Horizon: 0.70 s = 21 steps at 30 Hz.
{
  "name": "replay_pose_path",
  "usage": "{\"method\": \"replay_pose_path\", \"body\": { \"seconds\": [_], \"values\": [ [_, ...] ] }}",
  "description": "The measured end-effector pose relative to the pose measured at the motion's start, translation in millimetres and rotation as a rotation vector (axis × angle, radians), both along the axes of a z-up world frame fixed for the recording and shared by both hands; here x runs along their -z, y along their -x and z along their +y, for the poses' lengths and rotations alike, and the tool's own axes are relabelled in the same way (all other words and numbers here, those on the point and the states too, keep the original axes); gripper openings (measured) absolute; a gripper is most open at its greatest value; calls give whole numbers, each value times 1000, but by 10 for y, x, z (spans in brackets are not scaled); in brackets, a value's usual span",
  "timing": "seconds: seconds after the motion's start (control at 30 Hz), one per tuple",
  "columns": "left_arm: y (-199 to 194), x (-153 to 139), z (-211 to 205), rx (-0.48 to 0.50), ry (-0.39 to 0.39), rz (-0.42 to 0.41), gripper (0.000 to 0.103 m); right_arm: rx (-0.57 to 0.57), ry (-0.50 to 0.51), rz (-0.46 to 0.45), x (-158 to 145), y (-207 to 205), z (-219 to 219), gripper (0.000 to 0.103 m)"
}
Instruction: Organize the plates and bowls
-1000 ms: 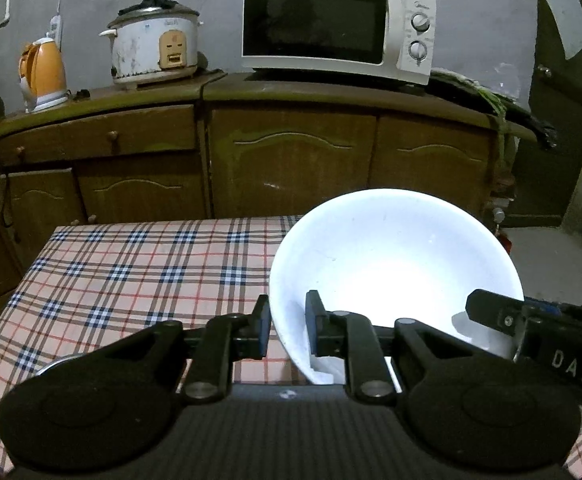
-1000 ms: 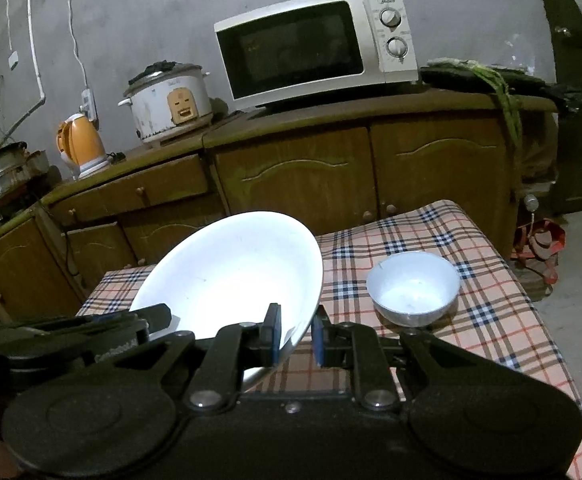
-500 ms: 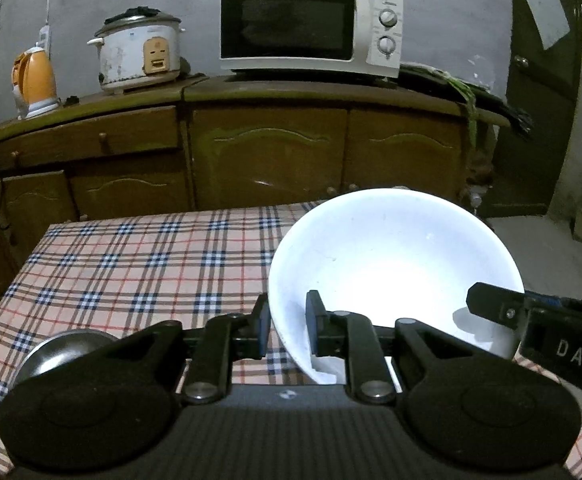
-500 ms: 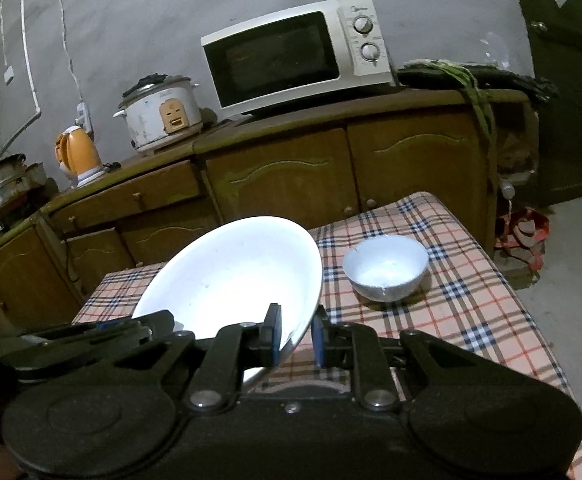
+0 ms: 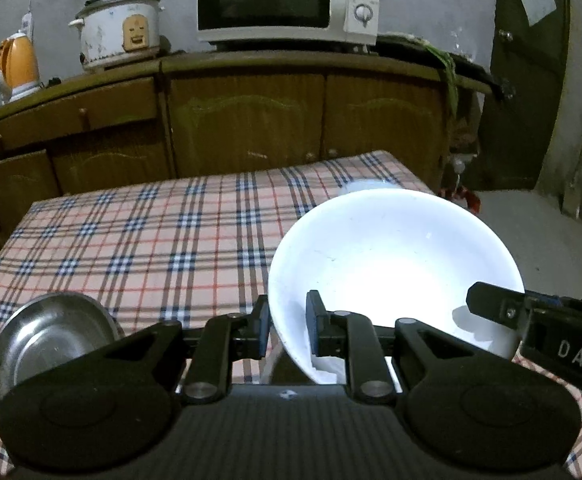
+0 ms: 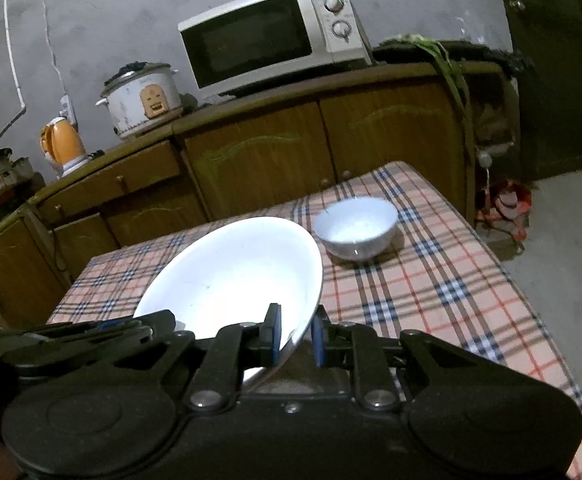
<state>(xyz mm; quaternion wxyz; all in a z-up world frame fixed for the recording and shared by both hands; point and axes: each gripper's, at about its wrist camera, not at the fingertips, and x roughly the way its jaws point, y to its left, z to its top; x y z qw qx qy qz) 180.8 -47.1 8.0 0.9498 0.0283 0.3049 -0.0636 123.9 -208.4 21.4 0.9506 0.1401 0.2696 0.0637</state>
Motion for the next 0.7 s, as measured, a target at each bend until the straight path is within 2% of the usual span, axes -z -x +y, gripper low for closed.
{"method": "replay_pose_path", "body": {
  "seconds": [0.7],
  "values": [
    [-3,543,-4,8,-68,105,19,-11,-13,136,673,-52,41,21]
  ]
}}
